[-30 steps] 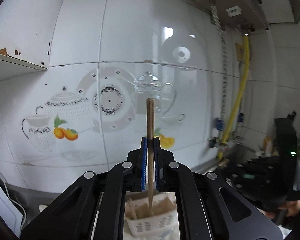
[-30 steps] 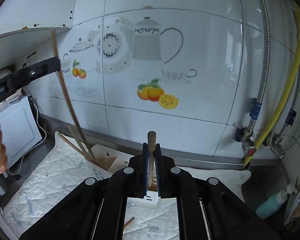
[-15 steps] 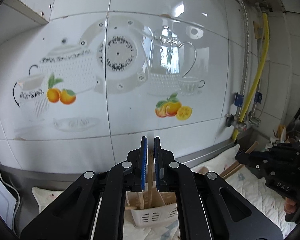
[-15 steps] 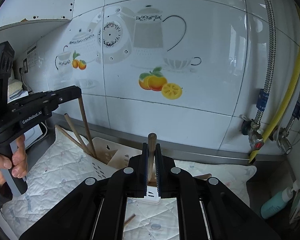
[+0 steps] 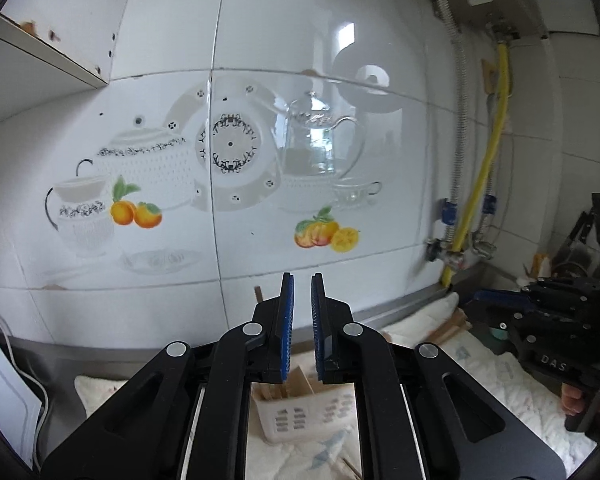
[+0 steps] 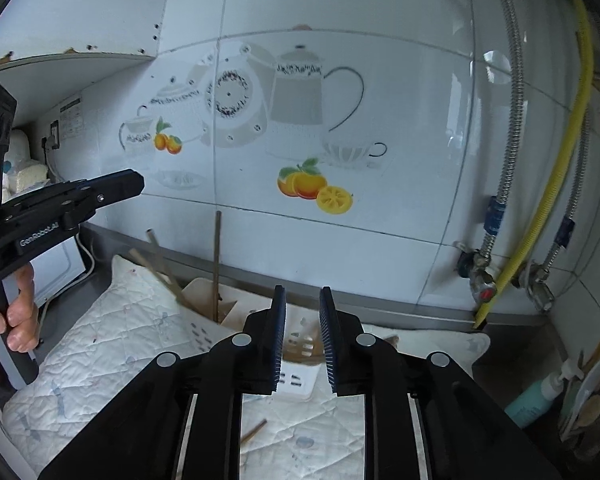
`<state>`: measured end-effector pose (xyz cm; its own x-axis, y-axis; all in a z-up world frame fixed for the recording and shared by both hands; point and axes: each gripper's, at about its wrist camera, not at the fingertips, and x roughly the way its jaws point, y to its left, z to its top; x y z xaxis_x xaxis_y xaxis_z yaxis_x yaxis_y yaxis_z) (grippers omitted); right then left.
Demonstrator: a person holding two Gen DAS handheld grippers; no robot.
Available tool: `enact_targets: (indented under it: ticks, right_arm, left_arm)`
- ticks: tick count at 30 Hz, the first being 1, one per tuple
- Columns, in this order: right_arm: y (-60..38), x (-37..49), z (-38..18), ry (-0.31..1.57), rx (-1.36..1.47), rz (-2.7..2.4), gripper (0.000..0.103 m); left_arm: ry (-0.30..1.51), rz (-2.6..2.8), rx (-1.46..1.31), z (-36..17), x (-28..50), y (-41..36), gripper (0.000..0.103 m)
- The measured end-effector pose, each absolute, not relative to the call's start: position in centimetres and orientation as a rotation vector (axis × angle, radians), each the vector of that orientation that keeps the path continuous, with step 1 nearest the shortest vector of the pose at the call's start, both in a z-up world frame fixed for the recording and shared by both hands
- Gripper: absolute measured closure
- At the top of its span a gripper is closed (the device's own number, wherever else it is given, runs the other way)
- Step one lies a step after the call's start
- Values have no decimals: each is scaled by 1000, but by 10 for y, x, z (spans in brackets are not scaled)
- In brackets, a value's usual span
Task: Organize utensils
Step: 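Move the left tool back to the mat while the right tool closes on a chopstick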
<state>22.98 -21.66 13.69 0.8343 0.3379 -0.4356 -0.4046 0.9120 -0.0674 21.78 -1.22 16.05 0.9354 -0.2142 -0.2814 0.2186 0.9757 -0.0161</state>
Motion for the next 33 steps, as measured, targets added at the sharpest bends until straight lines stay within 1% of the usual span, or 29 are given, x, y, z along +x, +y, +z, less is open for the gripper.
enact_targets:
  ticks: [4, 9, 10, 13, 14, 23, 28, 33]
  right_arm:
    - [-222, 196, 125, 438, -141, 418, 86]
    - [-220, 153, 88, 485, -129, 462, 86]
    - [-220, 145, 78, 501, -121, 472, 86]
    - [-218, 125, 50, 547, -104, 489, 86]
    - [-217, 118, 39, 566, -100, 494, 86]
    - [-208, 81, -44, 710, -52, 525, 86]
    - [-203, 81, -73, 763, -28, 527, 86]
    - [-199, 86, -90, 798, -19, 529, 86]
  left_arm:
    - [314, -241, 26, 146, 181, -12, 94]
    - [397, -277, 19, 104, 136, -9, 94]
    - [412, -284, 15, 96, 128, -7, 93]
    - [455, -293, -3, 69, 106, -3, 83]
    - [465, -290, -4, 62, 102, -3, 82]
    - [628, -288, -75, -19, 63, 7, 81]
    - [689, -274, -119, -48, 52, 16, 81]
    - [721, -263, -143, -63, 40, 20, 81]
